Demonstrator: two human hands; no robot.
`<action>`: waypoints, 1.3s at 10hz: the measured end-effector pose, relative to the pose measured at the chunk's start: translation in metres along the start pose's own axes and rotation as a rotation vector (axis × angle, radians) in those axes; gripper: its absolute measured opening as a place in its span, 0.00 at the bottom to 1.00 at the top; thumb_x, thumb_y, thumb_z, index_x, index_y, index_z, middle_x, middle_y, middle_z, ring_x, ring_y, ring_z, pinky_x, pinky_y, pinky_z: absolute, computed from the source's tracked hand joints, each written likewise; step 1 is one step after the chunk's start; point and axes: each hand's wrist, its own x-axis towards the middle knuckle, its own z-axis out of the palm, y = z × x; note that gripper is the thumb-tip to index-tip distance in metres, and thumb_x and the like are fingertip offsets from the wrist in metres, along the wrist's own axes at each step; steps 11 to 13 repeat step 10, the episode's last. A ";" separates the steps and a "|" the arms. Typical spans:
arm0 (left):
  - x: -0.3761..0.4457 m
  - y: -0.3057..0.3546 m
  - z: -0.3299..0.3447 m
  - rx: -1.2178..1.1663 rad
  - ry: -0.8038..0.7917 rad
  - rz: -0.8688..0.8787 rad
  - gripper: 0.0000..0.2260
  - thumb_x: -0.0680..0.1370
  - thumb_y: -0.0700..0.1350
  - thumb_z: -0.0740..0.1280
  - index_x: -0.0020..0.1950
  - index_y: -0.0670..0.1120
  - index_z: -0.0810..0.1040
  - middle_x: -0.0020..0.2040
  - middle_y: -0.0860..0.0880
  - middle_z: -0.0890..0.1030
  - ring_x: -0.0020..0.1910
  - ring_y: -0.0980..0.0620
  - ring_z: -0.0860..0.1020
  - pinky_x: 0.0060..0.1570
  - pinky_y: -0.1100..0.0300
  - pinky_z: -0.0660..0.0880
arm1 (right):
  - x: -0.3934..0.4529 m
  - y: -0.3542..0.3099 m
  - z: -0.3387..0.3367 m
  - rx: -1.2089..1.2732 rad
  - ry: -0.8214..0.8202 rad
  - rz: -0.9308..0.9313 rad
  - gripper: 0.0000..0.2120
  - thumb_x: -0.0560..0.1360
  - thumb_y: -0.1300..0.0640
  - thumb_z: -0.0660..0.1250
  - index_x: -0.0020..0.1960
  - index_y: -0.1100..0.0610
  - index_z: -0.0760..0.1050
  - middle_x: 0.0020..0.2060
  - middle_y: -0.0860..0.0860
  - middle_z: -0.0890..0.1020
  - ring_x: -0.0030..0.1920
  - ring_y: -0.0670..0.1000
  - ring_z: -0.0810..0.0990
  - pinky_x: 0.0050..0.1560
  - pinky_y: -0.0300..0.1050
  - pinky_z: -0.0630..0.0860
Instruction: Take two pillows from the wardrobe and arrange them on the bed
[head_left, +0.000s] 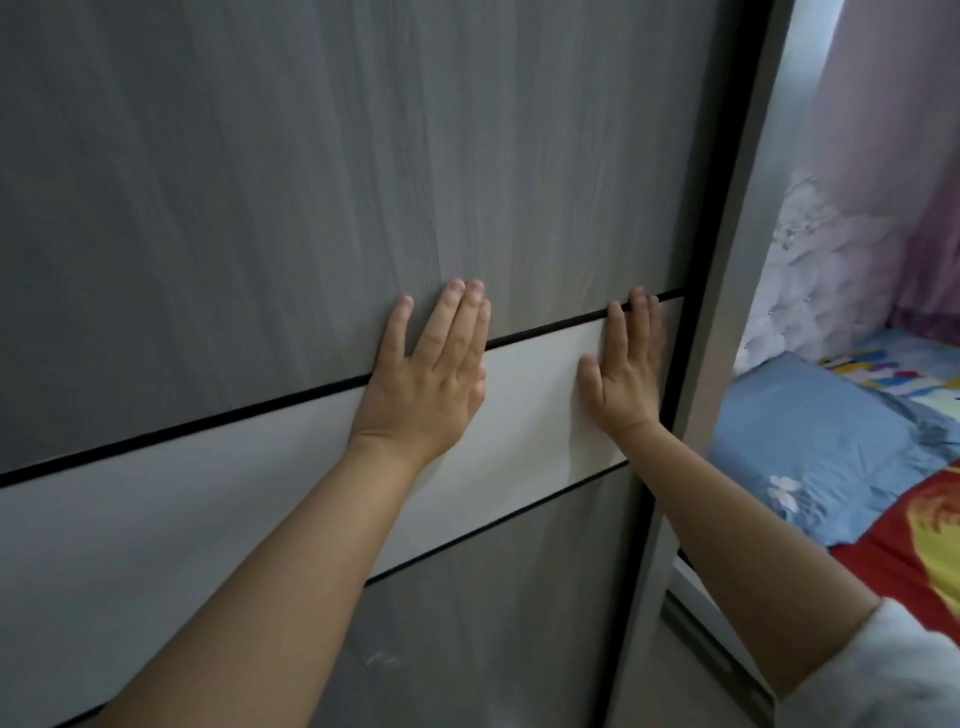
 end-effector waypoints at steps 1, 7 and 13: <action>0.003 -0.002 0.004 0.045 0.022 0.012 0.22 0.75 0.48 0.55 0.66 0.39 0.66 0.63 0.46 0.79 0.65 0.48 0.64 0.62 0.45 0.61 | 0.006 0.007 0.004 0.022 0.025 -0.030 0.30 0.70 0.53 0.52 0.62 0.76 0.67 0.59 0.81 0.67 0.60 0.82 0.63 0.58 0.79 0.57; -0.001 -0.005 -0.014 -0.080 -0.156 0.087 0.29 0.66 0.62 0.67 0.63 0.48 0.76 0.63 0.52 0.80 0.62 0.55 0.77 0.58 0.51 0.77 | -0.014 -0.009 -0.044 -0.130 -0.267 0.086 0.29 0.78 0.55 0.60 0.75 0.56 0.51 0.76 0.56 0.51 0.75 0.58 0.54 0.72 0.57 0.59; 0.000 -0.029 -0.034 -0.220 -0.220 -0.007 0.31 0.67 0.55 0.70 0.66 0.42 0.73 0.67 0.48 0.76 0.67 0.51 0.73 0.64 0.52 0.72 | -0.040 -0.038 -0.067 -0.184 -0.355 0.115 0.27 0.79 0.57 0.59 0.74 0.57 0.53 0.76 0.55 0.53 0.75 0.56 0.55 0.73 0.54 0.59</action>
